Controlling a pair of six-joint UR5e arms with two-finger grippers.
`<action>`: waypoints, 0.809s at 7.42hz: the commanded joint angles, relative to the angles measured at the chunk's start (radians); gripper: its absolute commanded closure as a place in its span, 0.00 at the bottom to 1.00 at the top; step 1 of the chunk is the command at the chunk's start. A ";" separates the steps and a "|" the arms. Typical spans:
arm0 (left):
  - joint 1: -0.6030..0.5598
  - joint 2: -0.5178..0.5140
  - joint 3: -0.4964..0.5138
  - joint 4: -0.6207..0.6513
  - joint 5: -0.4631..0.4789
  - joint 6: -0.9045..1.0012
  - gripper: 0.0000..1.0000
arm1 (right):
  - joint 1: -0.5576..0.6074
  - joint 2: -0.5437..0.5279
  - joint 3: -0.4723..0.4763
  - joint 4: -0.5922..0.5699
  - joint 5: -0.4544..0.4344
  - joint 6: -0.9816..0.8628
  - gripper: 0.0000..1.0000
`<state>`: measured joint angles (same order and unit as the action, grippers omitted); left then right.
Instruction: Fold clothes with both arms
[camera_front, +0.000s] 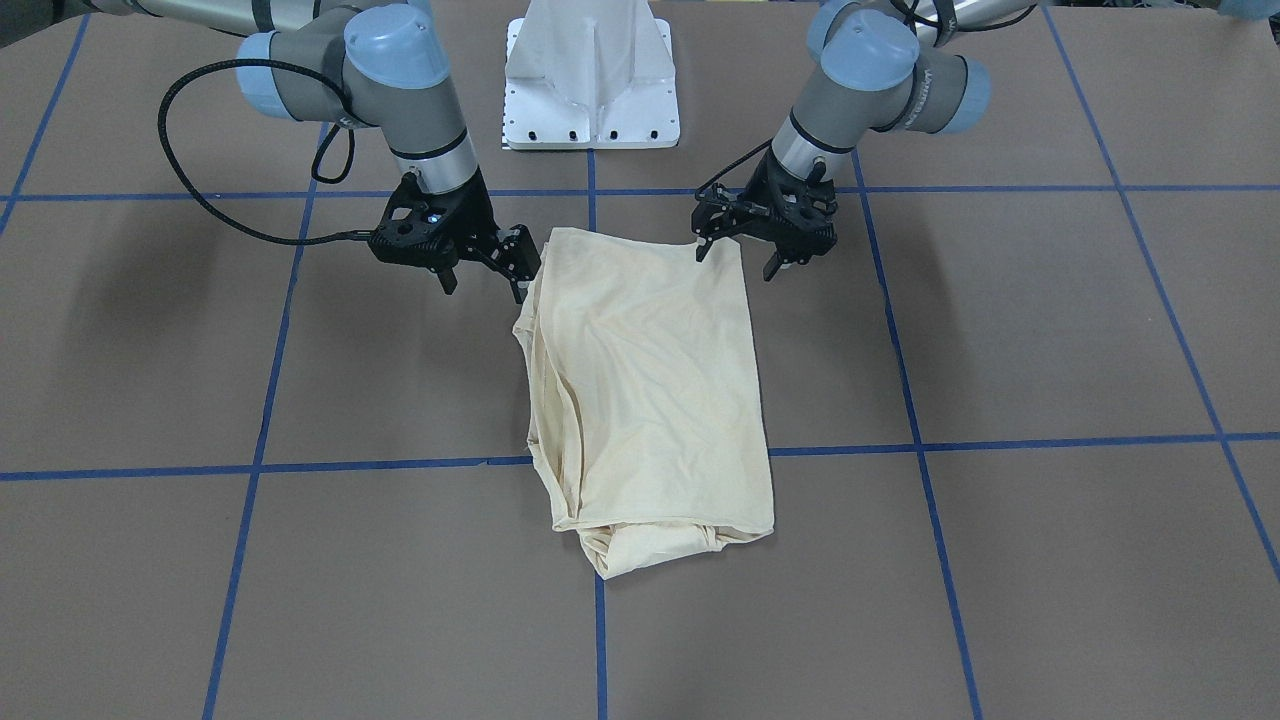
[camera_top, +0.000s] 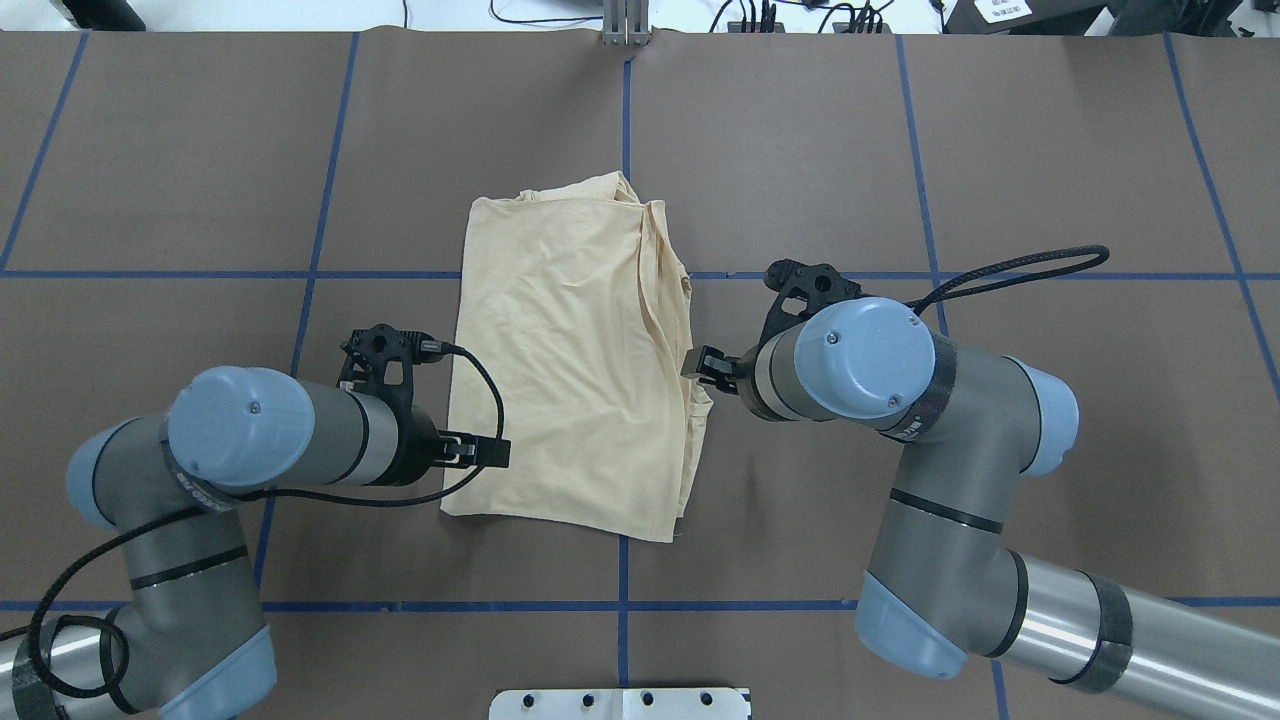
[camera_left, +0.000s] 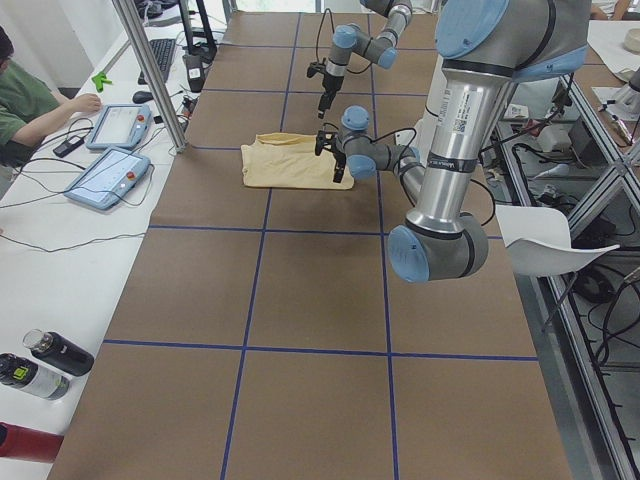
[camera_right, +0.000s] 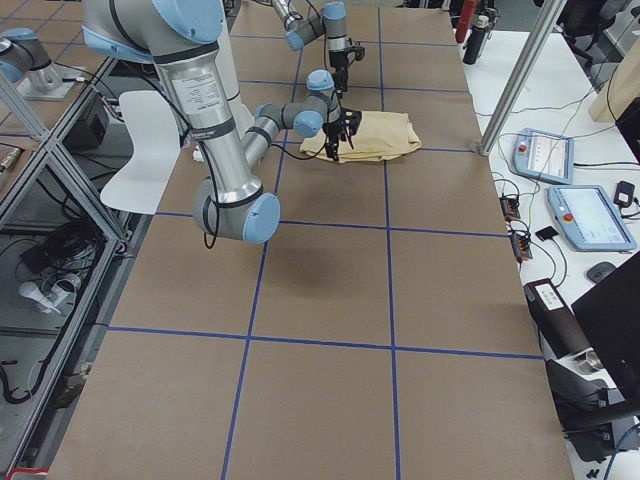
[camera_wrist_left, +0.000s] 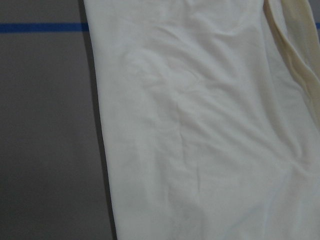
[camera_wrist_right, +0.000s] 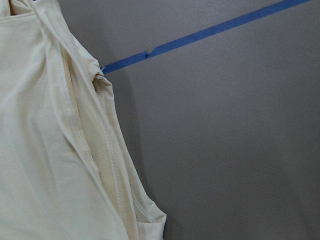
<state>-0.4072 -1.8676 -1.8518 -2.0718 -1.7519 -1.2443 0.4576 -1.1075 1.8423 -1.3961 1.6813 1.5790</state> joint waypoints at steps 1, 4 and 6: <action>0.044 0.018 0.010 0.004 0.057 -0.026 0.23 | -0.005 -0.002 0.002 0.002 -0.002 0.001 0.00; 0.045 0.008 0.008 0.058 0.051 -0.018 0.41 | -0.011 0.000 0.002 0.002 -0.003 0.003 0.00; 0.044 0.016 -0.001 0.059 0.034 -0.014 0.45 | -0.013 0.002 0.002 0.002 -0.003 0.003 0.00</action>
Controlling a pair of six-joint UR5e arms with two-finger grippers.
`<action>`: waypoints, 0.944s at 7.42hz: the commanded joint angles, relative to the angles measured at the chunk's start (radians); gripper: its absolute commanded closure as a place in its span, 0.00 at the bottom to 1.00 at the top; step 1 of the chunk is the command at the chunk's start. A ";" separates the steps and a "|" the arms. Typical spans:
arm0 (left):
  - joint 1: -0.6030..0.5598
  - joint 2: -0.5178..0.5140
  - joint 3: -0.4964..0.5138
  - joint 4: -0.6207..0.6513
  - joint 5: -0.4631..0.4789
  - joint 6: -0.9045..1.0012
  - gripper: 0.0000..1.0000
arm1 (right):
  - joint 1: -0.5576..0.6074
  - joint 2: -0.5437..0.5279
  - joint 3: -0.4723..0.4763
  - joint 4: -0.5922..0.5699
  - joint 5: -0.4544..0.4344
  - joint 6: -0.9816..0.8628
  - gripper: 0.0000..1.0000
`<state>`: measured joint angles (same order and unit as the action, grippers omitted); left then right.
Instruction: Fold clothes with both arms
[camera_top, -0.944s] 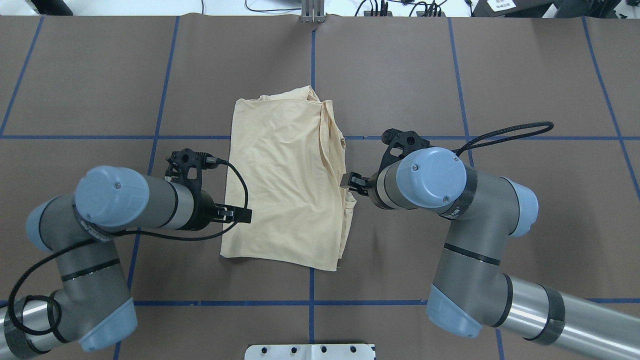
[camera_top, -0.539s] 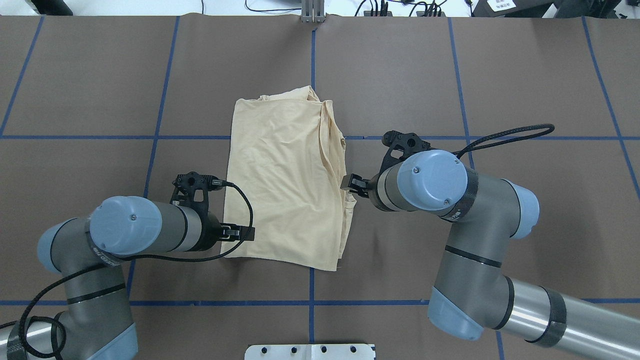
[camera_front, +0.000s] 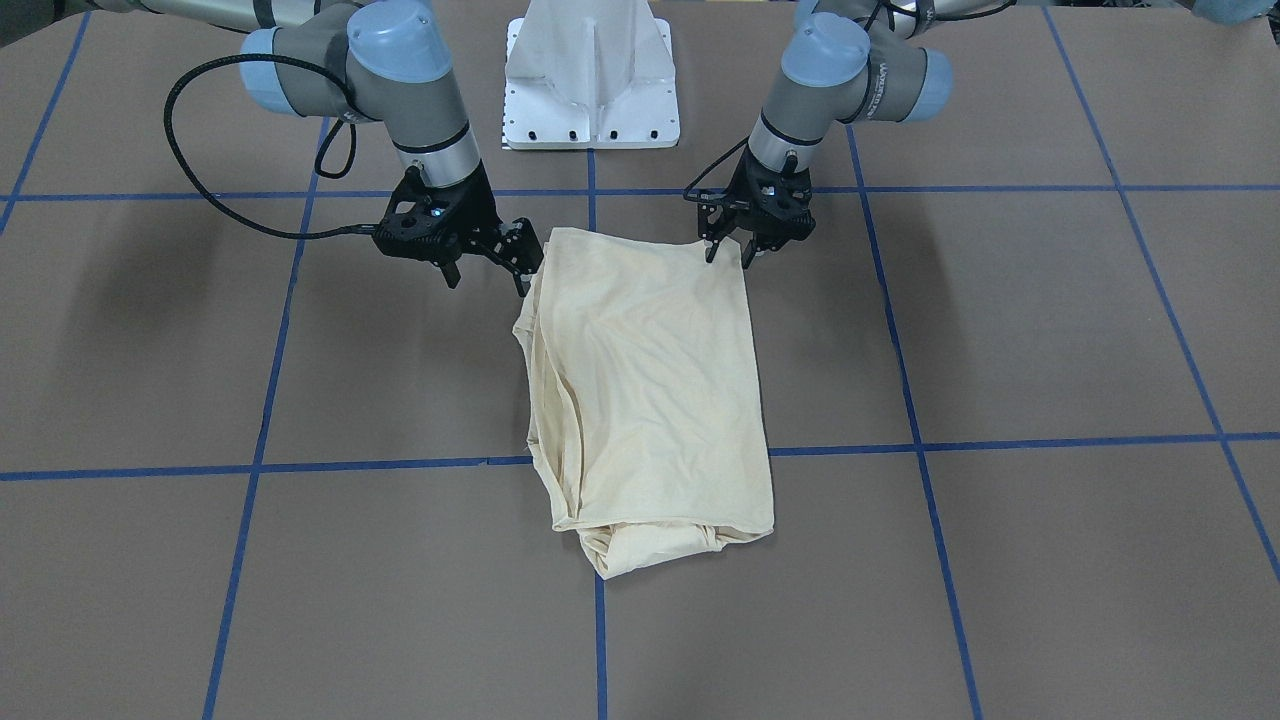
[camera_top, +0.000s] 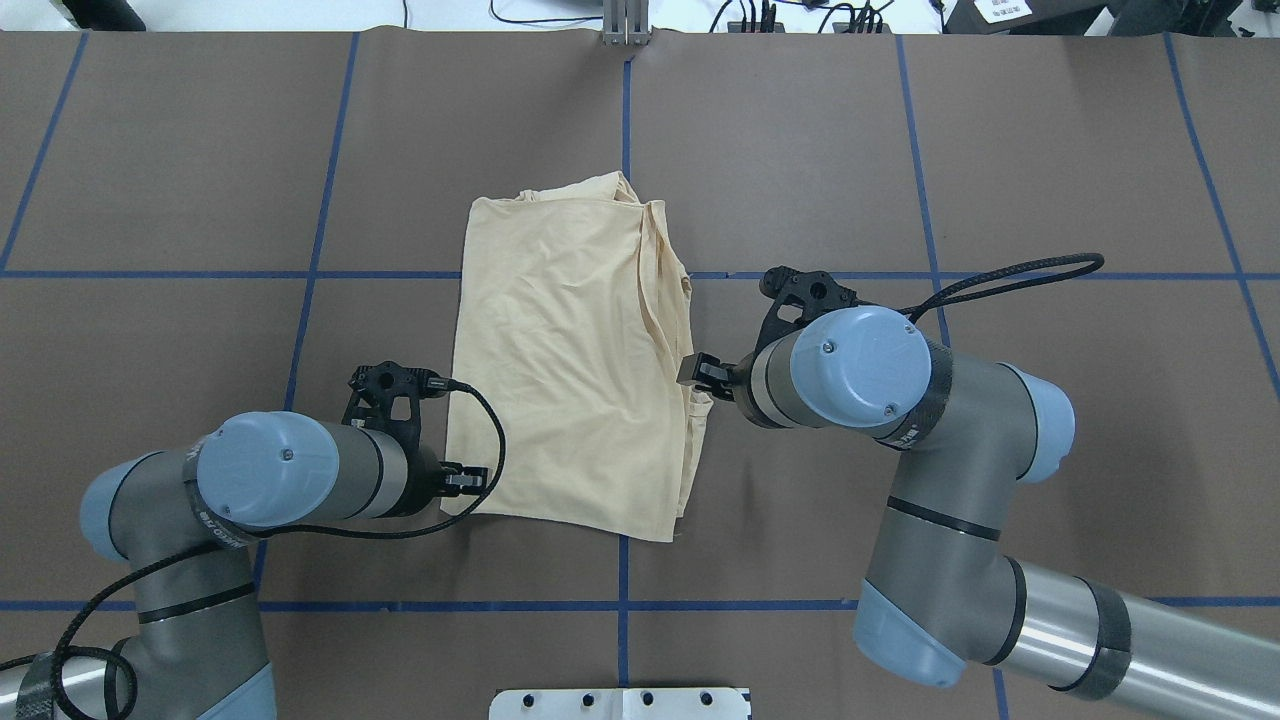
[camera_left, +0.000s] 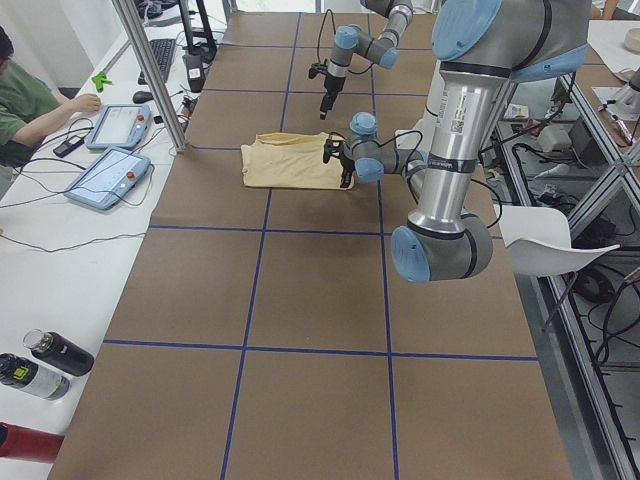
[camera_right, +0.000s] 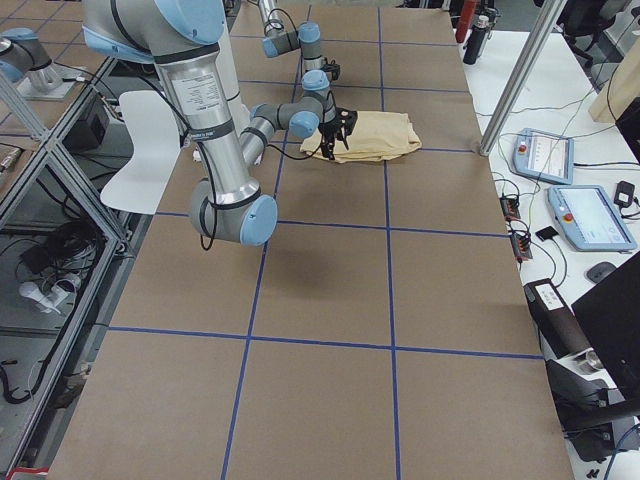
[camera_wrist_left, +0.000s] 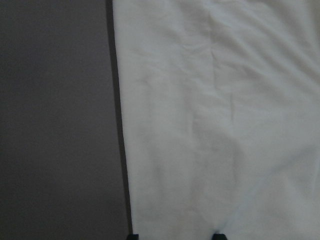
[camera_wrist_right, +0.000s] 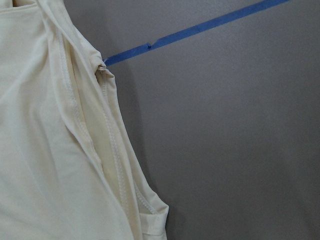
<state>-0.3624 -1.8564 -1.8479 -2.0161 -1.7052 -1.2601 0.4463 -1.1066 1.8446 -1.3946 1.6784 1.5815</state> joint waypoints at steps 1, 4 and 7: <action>-0.001 0.006 -0.005 0.003 -0.025 0.002 0.45 | -0.003 0.001 -0.001 -0.001 0.000 0.000 0.00; 0.000 -0.001 0.001 0.026 -0.027 0.002 0.45 | -0.009 0.001 -0.001 0.000 -0.002 0.000 0.00; 0.000 -0.004 0.006 0.027 -0.027 0.002 0.45 | -0.018 -0.001 -0.002 -0.001 -0.011 0.000 0.00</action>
